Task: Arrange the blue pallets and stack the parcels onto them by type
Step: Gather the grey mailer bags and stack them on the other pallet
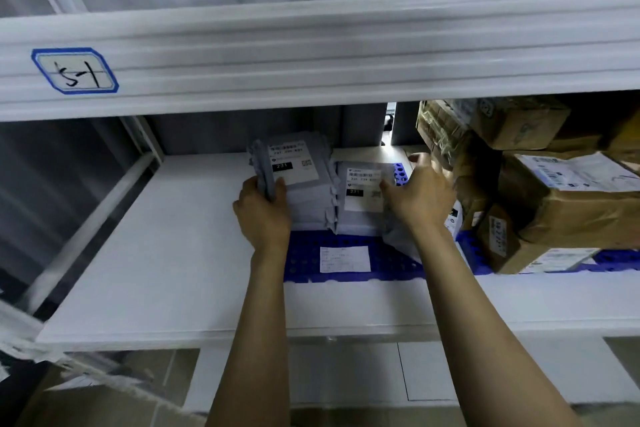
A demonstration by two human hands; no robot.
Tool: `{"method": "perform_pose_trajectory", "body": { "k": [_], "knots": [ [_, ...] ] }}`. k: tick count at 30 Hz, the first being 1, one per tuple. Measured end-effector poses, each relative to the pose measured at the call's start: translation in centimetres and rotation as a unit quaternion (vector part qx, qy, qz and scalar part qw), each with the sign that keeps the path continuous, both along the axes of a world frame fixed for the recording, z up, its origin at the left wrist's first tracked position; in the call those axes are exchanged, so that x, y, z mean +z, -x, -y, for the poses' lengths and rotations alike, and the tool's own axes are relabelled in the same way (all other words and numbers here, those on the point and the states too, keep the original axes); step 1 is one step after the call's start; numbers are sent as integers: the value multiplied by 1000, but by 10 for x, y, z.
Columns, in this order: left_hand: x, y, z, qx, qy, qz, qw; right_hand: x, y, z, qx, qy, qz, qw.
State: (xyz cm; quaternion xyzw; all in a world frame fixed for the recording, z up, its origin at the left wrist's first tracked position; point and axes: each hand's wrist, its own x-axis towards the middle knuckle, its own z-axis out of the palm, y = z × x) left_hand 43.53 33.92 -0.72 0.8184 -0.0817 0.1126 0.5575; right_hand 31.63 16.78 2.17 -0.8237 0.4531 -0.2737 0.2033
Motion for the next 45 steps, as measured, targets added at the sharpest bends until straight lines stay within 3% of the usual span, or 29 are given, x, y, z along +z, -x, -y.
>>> {"method": "perform_pose_trajectory", "body": {
  "k": [2,6,12,15,18,21,27,31,36,42,45],
  "knots": [
    [-2,3,4,44,-62,17,997,-3,7,5,-2,-42,-70,997],
    [-1,18,13,78,-117,109,984,-11,16,7,8,-132,-122,984],
    [-7,47,37,63,-144,213,964,-21,25,4,26,-116,-116,986],
    [-14,59,45,20,-180,266,947,-22,31,3,26,-92,-70,993],
    [-23,74,55,-124,-198,300,925,-16,41,0,23,-61,-30,997],
    [-34,82,69,-230,-279,256,896,-12,48,-3,25,-10,-10,1000],
    [-49,70,102,-268,-451,175,833,-8,63,-3,55,27,25,998],
    [-42,67,111,-305,-495,92,808,-12,71,-1,63,31,29,997],
    [-40,66,125,-346,-482,64,803,-15,76,1,73,33,39,996],
    [-45,61,135,-378,-404,-8,833,-19,74,1,72,51,39,995],
    [-31,68,126,-396,-330,32,856,-21,72,-1,73,55,34,995]
  ]
}}
